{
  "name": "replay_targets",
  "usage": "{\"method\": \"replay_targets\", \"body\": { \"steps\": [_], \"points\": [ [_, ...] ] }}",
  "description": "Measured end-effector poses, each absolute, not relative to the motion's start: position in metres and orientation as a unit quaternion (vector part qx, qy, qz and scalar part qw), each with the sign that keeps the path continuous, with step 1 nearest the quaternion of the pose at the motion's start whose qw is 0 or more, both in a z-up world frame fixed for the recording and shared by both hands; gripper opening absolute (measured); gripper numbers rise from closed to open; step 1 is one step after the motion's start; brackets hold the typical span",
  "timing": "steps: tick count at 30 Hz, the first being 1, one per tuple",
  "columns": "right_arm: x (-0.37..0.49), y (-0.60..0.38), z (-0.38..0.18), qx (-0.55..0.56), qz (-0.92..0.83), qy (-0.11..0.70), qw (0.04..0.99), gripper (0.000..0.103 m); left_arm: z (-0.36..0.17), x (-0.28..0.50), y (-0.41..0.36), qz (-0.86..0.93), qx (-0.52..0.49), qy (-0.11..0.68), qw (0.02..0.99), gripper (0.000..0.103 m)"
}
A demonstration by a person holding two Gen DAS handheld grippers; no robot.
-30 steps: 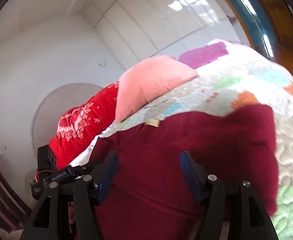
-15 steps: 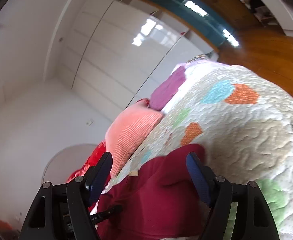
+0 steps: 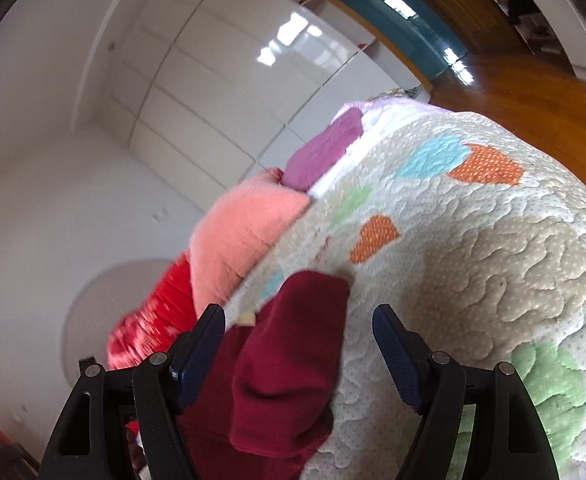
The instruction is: Fold small clothes
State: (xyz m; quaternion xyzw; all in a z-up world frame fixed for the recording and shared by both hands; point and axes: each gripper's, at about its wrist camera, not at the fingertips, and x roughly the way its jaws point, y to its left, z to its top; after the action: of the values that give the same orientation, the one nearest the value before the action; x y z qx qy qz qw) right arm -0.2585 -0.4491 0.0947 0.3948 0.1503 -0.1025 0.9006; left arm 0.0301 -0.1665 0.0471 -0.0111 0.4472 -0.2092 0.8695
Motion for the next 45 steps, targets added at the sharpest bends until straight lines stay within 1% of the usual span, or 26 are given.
{"method": "replay_targets", "body": {
  "steps": [3,5,6,7,8,11,12,14,15,16,18,21,23,24,25,26,27,28,30,32,34,36,37,40,42,45],
  "points": [
    [-0.242,-0.436,0.094,0.374,-0.085,0.196,0.902,0.074,0.049,0.033,-0.161,-0.203,-0.016,0.440,0.875,0.009],
    [-0.235,-0.429,0.093,0.352,-0.105,0.224,0.902,0.073,0.055,0.035,-0.159,-0.206,-0.016,0.428,0.880,0.009],
    [-0.234,-0.426,0.094,0.336,-0.117,0.231,0.905,0.070,0.056,0.036,-0.159,-0.208,-0.016,0.430,0.879,0.009],
    [-0.230,-0.422,0.097,0.318,-0.128,0.239,0.909,0.069,0.054,0.037,-0.158,-0.212,-0.017,0.435,0.875,0.009],
    [-0.226,-0.420,0.098,0.309,-0.138,0.246,0.908,0.065,0.052,0.038,-0.158,-0.218,-0.019,0.442,0.870,0.009],
    [-0.220,-0.417,0.097,0.304,-0.148,0.259,0.904,0.064,0.048,0.037,-0.155,-0.234,-0.041,0.468,0.851,0.009],
    [-0.220,-0.416,0.096,0.305,-0.143,0.259,0.905,0.064,0.048,0.036,-0.153,-0.236,-0.047,0.472,0.848,0.011],
    [-0.221,-0.415,0.092,0.306,-0.139,0.257,0.906,0.064,0.049,0.036,-0.150,-0.244,-0.060,0.482,0.839,0.029],
    [-0.223,-0.416,0.090,0.310,-0.137,0.254,0.906,0.064,0.049,0.036,-0.148,-0.245,-0.068,0.485,0.836,0.047],
    [-0.224,-0.417,0.089,0.314,-0.134,0.252,0.906,0.064,0.049,0.035,-0.146,-0.245,-0.079,0.485,0.836,0.056],
    [-0.229,-0.421,0.086,0.328,-0.123,0.244,0.904,0.064,0.049,0.035,-0.143,-0.243,-0.103,0.481,0.836,0.057],
    [-0.234,-0.424,0.087,0.336,-0.124,0.235,0.903,0.064,0.045,0.034,-0.150,-0.237,-0.091,0.482,0.838,0.057],
    [-0.234,-0.424,0.087,0.331,-0.124,0.237,0.905,0.064,0.043,0.029,-0.161,-0.237,-0.059,0.478,0.844,0.056],
    [-0.233,-0.424,0.086,0.329,-0.124,0.239,0.905,0.064,0.041,0.027,-0.168,-0.239,-0.041,0.478,0.844,0.041],
    [-0.233,-0.423,0.086,0.327,-0.124,0.240,0.906,0.064,0.039,0.026,-0.175,-0.238,-0.021,0.479,0.844,0.016],
    [-0.232,-0.423,0.086,0.324,-0.125,0.241,0.906,0.064,0.038,0.025,-0.181,-0.231,-0.001,0.477,0.848,0.010],
    [-0.232,-0.423,0.086,0.321,-0.129,0.242,0.906,0.064,0.040,0.025,-0.183,-0.230,0.008,0.471,0.852,0.009],
    [-0.232,-0.424,0.086,0.320,-0.140,0.241,0.906,0.061,0.046,0.025,-0.185,-0.241,0.006,0.462,0.853,0.008],
    [-0.231,-0.426,0.088,0.322,-0.160,0.241,0.901,0.034,0.060,0.027,-0.182,-0.240,0.001,0.445,0.863,0.006],
    [-0.226,-0.425,0.092,0.315,-0.165,0.251,0.900,0.028,0.074,0.031,-0.171,-0.231,-0.016,0.426,0.875,0.005],
    [-0.218,-0.419,0.099,0.295,-0.163,0.260,0.905,0.027,0.078,0.038,-0.160,-0.213,-0.020,0.424,0.880,0.004],
    [-0.208,-0.412,0.103,0.274,-0.157,0.273,0.909,0.027,0.071,0.042,-0.156,-0.202,-0.011,0.433,0.878,0.004],
    [-0.197,-0.409,0.102,0.260,-0.157,0.293,0.907,0.027,0.063,0.044,-0.155,-0.198,-0.010,0.444,0.874,0.004],
    [-0.154,-0.405,0.078,0.197,-0.179,0.398,0.878,0.027,0.045,0.046,-0.152,-0.184,-0.005,0.462,0.868,0.004],
    [-0.148,-0.400,0.077,0.168,-0.193,0.404,0.878,0.027,0.040,0.045,-0.150,-0.184,-0.005,0.461,0.868,0.005],
    [-0.165,-0.393,0.097,0.162,-0.191,0.389,0.886,0.027,0.039,0.044,-0.148,-0.190,-0.001,0.458,0.869,0.005]
  ]
}}
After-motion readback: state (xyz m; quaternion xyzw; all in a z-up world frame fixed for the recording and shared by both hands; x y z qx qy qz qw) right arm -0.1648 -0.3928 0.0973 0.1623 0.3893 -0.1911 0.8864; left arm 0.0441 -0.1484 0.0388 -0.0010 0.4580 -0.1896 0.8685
